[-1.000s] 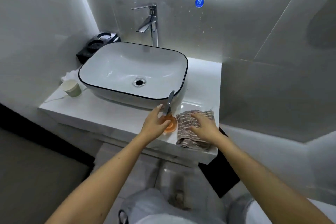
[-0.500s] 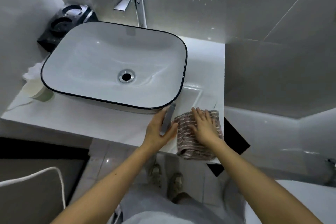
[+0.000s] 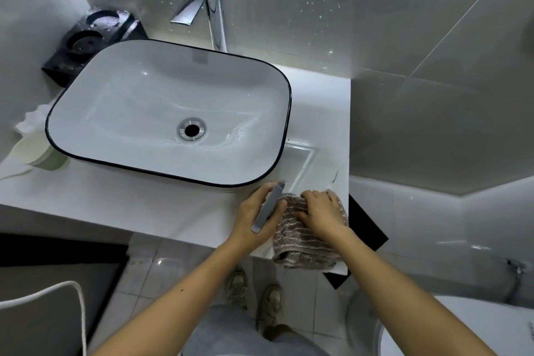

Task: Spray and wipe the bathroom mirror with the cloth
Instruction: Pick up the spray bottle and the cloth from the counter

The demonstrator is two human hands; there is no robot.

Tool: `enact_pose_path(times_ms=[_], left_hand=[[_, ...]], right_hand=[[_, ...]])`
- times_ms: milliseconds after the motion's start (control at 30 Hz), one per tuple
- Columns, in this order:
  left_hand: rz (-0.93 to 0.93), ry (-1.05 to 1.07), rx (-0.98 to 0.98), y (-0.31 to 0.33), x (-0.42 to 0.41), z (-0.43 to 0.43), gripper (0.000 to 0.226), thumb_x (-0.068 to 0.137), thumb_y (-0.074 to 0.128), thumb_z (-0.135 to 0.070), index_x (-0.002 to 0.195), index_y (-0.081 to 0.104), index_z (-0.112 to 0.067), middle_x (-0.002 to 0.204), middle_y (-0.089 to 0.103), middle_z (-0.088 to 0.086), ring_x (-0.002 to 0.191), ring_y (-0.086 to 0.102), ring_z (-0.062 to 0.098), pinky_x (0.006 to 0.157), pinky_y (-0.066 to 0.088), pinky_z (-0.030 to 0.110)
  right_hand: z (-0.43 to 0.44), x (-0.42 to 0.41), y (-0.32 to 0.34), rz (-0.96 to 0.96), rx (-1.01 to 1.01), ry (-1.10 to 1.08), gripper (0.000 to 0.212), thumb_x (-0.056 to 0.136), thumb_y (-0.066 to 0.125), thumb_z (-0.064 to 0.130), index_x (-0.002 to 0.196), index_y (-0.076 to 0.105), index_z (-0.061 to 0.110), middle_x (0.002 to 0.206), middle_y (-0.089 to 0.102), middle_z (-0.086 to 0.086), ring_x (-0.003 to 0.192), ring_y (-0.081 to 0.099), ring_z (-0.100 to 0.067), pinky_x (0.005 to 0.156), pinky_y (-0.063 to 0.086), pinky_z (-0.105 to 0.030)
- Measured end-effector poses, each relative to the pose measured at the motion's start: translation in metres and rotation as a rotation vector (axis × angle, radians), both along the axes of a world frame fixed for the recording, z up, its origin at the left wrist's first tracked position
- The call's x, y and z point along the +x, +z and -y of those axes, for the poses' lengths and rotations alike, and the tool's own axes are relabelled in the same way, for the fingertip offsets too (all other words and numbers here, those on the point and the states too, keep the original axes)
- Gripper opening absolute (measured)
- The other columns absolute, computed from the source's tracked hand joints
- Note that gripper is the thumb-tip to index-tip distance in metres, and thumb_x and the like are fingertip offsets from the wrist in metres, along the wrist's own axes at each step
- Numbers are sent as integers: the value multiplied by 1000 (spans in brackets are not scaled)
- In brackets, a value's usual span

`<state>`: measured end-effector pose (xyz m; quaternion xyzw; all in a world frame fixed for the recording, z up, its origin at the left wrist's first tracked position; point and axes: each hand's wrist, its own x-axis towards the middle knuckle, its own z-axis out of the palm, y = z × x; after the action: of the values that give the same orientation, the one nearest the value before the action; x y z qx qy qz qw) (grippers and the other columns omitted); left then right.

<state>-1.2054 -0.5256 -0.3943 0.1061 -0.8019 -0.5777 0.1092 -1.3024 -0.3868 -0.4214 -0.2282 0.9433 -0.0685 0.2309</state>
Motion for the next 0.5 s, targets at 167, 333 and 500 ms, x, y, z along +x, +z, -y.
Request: enact_pose_path(times_ms=[167,333,500], left_hand=[[25,22,36,5,-5,-3,29,86,57,-24,108,47,-41,102,61,-14,93,58,-13,80,47,11],[3,48,12,9,-17,-4,15,87,54,-27,101,51,-32,92,60,-15,85,59,-7,75,47,12],[-81,64,-20,28,-35,-6,15,88,53,-24,103,52,-19,87,59,-14,81,59,2,72,48,15]], right_hand=[[-1,-6,8,-29,47,96,23,88,53,32,104,57,16,109,60,-7,110,48,-28,103,28,-40],[-4,-12,25,-60,-49,99,17,88,53,24,103,51,16,101,66,-9,96,56,-33,79,41,-38],[-3,-28,44,-166,-146,71,17,88,53,32,98,48,19,97,66,-7,86,59,-33,70,48,-40]])
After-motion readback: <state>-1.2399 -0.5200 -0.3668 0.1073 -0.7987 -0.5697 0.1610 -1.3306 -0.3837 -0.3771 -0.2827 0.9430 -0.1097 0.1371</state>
